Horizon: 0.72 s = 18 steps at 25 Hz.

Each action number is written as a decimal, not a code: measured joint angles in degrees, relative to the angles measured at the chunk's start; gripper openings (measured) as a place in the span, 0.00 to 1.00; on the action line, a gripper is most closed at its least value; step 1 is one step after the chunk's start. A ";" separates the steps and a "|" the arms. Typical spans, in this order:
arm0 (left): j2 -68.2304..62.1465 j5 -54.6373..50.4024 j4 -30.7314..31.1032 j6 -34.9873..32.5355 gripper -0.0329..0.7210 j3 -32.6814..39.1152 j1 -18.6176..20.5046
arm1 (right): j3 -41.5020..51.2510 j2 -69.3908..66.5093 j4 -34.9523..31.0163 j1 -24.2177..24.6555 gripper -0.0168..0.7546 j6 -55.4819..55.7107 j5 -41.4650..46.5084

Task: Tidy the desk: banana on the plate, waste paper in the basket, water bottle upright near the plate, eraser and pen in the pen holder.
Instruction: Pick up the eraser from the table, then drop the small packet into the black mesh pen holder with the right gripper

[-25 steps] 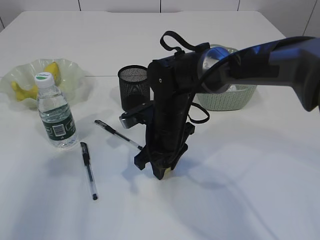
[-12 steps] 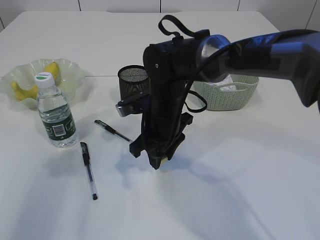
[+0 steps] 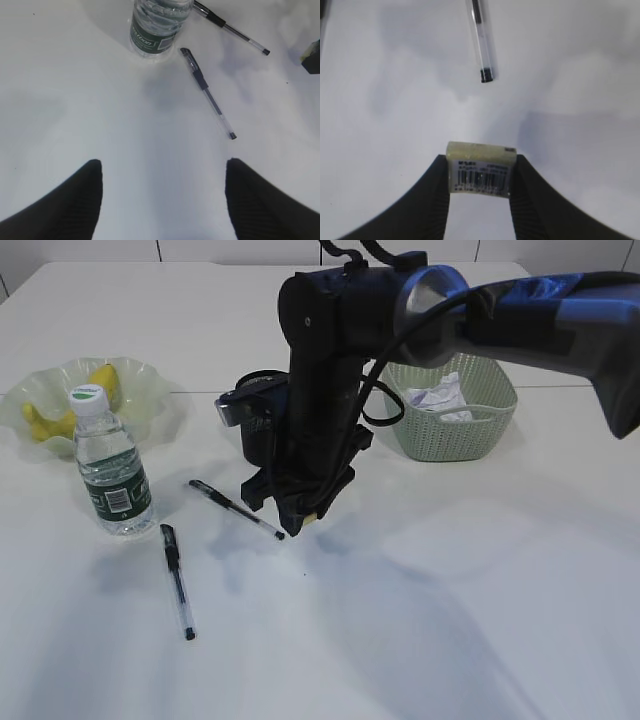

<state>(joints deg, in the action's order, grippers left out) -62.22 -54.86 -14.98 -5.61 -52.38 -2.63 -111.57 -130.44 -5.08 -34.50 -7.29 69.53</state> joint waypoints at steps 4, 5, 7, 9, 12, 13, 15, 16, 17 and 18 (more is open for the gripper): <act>0.00 0.00 0.00 0.00 0.77 0.00 0.00 | -1.65 0.00 0.11 0.00 0.37 0.00 0.00; 0.00 0.00 0.00 0.00 0.77 0.00 0.00 | -2.34 0.00 0.41 0.00 0.37 0.00 0.00; 0.00 0.00 0.00 0.00 0.77 0.00 0.00 | -3.50 0.00 0.91 0.00 0.37 0.21 -0.14; 0.00 0.00 -0.09 0.00 0.77 0.00 0.00 | -4.49 0.00 1.15 0.00 0.37 0.45 -0.81; 0.00 0.00 -0.09 0.00 0.77 0.00 0.00 | -4.90 0.00 1.15 0.00 0.37 0.84 -2.15; 0.00 0.00 -0.09 0.00 0.77 0.00 0.00 | -4.90 0.00 1.15 0.00 0.37 0.86 -2.65; 0.00 0.00 -0.09 0.00 0.77 0.00 0.00 | -4.90 0.00 1.38 0.00 0.37 1.08 -3.46; 0.00 0.00 -0.09 0.00 0.77 0.00 0.00 | -4.90 0.00 1.49 0.00 0.37 1.08 -3.82; 0.00 0.00 -0.09 0.00 0.77 0.00 0.00 | -4.90 0.00 1.61 0.00 0.37 1.08 -4.35; 0.00 0.00 -0.09 0.00 0.77 0.00 0.00 | -4.90 0.00 2.06 0.00 0.37 1.08 -4.72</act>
<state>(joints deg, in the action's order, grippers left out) -62.22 -54.86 -15.07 -5.61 -52.38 -2.63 -116.48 -130.44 -3.02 -34.50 -6.21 64.82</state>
